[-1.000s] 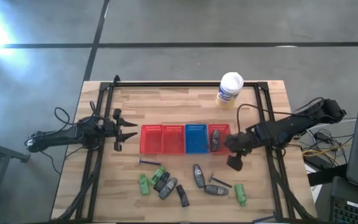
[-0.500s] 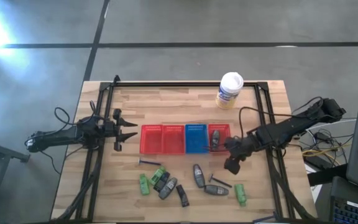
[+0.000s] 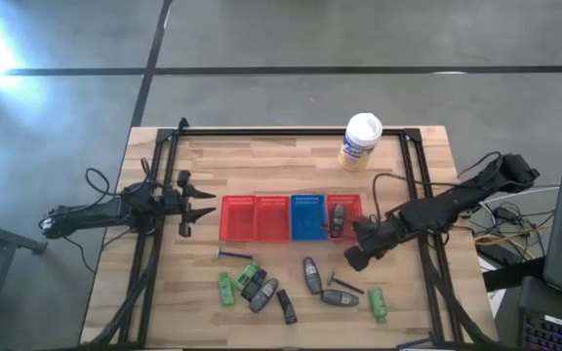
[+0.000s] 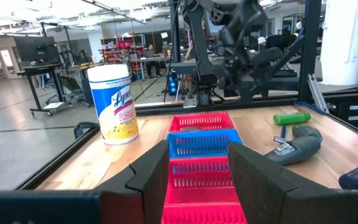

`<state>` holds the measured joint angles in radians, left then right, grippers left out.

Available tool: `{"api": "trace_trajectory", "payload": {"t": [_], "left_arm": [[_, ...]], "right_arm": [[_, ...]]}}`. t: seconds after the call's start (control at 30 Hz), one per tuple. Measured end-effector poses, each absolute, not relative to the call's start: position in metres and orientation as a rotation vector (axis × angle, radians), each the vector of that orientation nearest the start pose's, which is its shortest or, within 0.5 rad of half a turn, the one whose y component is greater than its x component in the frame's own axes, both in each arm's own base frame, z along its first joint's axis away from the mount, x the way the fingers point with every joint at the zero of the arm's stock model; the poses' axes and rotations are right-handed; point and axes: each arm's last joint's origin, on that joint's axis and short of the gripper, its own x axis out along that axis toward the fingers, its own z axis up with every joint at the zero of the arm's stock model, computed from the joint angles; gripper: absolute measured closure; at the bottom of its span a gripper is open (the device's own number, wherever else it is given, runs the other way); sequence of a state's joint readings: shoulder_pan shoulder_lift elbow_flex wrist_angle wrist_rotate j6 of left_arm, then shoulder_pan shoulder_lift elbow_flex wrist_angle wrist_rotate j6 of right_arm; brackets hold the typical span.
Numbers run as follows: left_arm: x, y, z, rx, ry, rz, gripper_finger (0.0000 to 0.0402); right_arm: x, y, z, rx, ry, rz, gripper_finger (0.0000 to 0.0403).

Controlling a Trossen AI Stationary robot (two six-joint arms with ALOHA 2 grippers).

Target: Pick & Place Travel size toiletries

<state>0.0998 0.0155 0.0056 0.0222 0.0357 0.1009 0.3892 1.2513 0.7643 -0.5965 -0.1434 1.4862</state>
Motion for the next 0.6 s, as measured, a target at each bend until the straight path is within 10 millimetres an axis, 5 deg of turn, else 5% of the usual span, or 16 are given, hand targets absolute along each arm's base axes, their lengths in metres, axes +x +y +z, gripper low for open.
{"api": "trace_trajectory", "payload": {"t": [0.23, 0.6], "left_arm": [[0.098, 0.009, 0.166, 0.102, -0.009, 0.065, 0.0231], [0.098, 0.009, 0.166, 0.102, -0.009, 0.065, 0.0232]], "right_arm": [[0.206, 0.125, 0.18, 1.182, 1.461, -0.448, 0.0126], [0.192, 0.169, 0.177, 1.291, 1.536, -0.619, 0.0076]]}}
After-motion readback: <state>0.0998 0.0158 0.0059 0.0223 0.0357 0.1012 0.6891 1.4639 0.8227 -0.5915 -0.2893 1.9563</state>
